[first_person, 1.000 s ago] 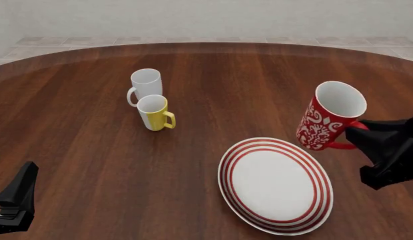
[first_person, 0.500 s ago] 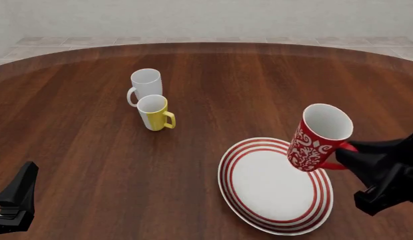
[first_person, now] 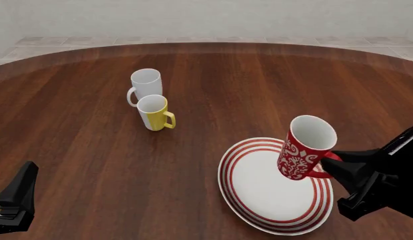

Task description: Pick up the red mug and put it on the plate

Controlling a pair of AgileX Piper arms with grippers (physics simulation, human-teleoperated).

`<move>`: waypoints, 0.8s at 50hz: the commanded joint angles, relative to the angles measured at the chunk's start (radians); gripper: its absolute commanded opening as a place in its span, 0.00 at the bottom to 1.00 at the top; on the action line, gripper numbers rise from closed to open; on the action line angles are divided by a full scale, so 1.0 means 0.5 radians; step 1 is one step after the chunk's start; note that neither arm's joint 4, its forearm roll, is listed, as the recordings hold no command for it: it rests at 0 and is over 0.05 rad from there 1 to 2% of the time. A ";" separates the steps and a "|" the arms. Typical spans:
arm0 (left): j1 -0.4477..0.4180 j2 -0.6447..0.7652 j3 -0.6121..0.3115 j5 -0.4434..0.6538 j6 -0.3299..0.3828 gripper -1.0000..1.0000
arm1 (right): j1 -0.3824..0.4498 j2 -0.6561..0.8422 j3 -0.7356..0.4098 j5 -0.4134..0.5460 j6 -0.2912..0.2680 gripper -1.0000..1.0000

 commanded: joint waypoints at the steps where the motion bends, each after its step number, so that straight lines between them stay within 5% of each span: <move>1: 0.000 0.000 0.000 0.000 0.000 1.00 | -0.005 0.025 0.054 -0.065 0.019 0.00; 40: 0.000 0.000 0.000 0.000 0.000 1.00 | 0.025 0.268 0.137 -0.312 0.047 0.00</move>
